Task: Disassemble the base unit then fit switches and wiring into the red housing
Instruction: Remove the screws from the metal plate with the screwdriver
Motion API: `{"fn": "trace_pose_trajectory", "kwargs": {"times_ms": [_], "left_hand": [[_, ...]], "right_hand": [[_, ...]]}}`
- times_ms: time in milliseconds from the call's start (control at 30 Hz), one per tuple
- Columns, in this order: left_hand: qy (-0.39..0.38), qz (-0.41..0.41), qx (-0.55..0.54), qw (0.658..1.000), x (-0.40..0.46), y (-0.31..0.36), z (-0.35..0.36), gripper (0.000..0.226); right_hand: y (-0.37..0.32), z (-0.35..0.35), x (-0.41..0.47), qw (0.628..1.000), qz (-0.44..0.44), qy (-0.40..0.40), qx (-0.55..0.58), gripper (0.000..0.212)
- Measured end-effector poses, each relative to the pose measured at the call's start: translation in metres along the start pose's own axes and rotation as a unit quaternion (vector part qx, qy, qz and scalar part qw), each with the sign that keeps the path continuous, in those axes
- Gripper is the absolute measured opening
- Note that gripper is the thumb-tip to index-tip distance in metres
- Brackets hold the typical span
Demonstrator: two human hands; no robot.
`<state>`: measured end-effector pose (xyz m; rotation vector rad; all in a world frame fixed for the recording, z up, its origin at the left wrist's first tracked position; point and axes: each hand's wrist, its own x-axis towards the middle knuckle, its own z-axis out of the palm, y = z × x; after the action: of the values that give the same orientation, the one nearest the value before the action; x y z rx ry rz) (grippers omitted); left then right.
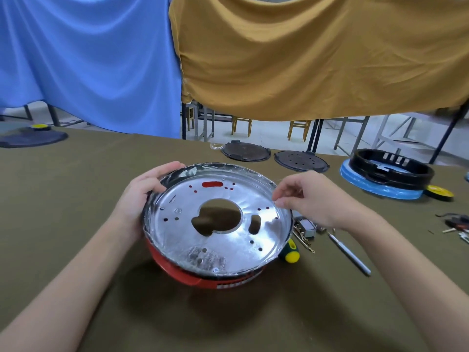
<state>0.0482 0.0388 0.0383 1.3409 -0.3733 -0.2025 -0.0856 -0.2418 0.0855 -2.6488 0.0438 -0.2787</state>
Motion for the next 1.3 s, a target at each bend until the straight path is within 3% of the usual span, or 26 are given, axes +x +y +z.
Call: {"fn": "trace_pose_trajectory", "kwargs": {"times_ms": [233, 633, 900, 1133, 1300], "left_hand": [[-0.004, -0.010, -0.001, 1.000, -0.002, -0.002, 0.002, 0.064], [-0.012, -0.053, 0.019, 0.998, 0.001, -0.007, 0.000, 0.068], [-0.026, -0.061, 0.023, 0.998, 0.006, -0.010, -0.005, 0.073], [-0.025, -0.069, 0.047, 0.996, 0.004, -0.011, -0.003, 0.069], [-0.011, -0.076, 0.075, 0.994, 0.000, -0.009, -0.002, 0.070]], "right_hand": [[-0.012, -0.009, 0.031, 0.976, -0.039, -0.149, -0.153, 0.006], [-0.014, -0.014, 0.046, 0.948, -0.009, -0.292, -0.124, 0.011], [-0.015, -0.009, 0.048, 0.942, -0.003, -0.295, -0.162, 0.017], [-0.036, -0.002, 0.053, 0.908, 0.003, -0.295, -0.298, 0.012], [-0.035, -0.008, 0.052, 0.911, 0.002, -0.293, -0.290, 0.004]]}}
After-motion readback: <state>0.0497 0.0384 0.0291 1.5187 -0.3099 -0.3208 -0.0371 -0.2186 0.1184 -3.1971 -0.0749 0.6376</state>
